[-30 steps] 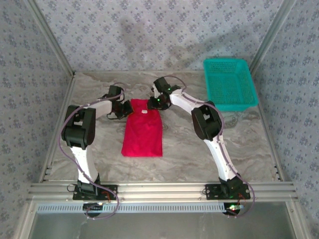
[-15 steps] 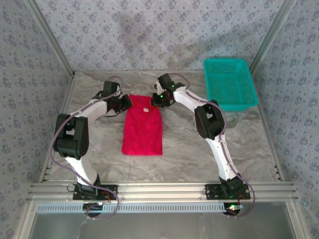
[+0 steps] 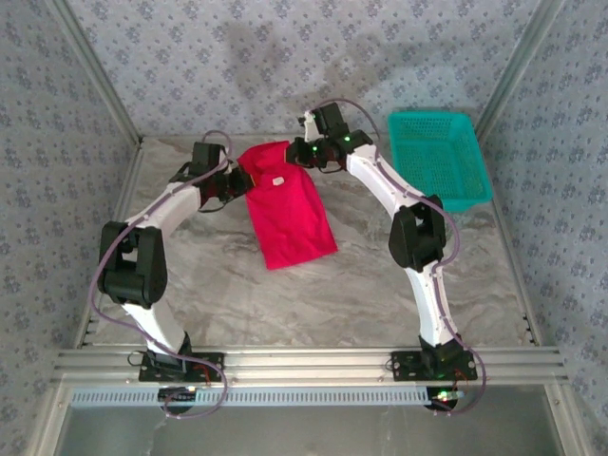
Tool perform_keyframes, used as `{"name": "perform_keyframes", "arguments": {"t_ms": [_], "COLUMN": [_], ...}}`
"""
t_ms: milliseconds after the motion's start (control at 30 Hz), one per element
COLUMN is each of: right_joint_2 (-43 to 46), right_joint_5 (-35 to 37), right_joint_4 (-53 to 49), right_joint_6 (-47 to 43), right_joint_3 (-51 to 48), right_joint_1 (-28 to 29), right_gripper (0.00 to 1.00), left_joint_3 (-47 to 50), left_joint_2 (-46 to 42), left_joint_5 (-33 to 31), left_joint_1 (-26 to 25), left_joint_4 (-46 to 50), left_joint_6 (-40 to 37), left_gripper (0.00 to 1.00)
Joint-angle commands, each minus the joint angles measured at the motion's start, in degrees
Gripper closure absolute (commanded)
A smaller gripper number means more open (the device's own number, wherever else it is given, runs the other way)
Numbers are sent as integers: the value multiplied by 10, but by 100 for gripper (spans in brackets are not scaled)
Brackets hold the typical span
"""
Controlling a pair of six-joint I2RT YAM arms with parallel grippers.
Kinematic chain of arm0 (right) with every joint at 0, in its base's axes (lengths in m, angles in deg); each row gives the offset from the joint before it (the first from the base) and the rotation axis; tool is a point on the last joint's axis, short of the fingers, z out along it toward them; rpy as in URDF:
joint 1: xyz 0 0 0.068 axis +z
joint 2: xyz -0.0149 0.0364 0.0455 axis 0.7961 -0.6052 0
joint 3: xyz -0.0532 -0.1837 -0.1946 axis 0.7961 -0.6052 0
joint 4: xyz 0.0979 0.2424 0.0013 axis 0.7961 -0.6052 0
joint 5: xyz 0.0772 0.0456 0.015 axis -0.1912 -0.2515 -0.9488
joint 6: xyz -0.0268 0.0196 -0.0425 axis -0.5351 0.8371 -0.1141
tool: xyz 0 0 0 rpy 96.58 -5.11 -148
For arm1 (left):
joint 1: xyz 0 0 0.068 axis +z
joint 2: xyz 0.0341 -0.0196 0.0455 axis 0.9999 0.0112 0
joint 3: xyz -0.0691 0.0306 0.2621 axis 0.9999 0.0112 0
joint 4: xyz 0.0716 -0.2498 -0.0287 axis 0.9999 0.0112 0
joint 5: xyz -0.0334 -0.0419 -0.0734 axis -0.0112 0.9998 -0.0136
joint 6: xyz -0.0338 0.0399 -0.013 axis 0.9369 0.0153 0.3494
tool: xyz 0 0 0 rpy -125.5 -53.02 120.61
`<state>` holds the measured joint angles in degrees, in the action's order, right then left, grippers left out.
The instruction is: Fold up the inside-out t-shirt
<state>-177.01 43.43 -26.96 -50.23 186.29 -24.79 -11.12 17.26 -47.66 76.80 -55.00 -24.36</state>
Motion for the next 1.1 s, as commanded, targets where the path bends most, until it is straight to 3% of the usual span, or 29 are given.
{"name": "perform_keyframes", "arguments": {"t_ms": [0,300,600,733,867,1067], "right_joint_2": [20,-8,-115,-159,-183,-197], "right_joint_5": [-16,-11,-34,-46,-54,-67], "right_joint_4": [-20,-20,-5,-12,-11,-2], "right_joint_6": [9,6,13,16,14,14], "right_joint_3": [24,1,36,73,90,103], "right_joint_1": [-5,-11,-43,-54,-61,-64], "right_gripper": [100,100,100,100,100,100], "left_joint_3": [-30,-72,-175,-206,-238,-306], "left_joint_2": [-26,58,202,231,247,294], "left_joint_5": [10,10,7,3,-5,7], "left_joint_1": [-3,3,12,10,10,10], "left_joint_4": [27,38,48,43,50,73], "left_joint_6": [-10,1,8,6,-15,-70], "left_gripper": [100,100,99,84,57,38]}}
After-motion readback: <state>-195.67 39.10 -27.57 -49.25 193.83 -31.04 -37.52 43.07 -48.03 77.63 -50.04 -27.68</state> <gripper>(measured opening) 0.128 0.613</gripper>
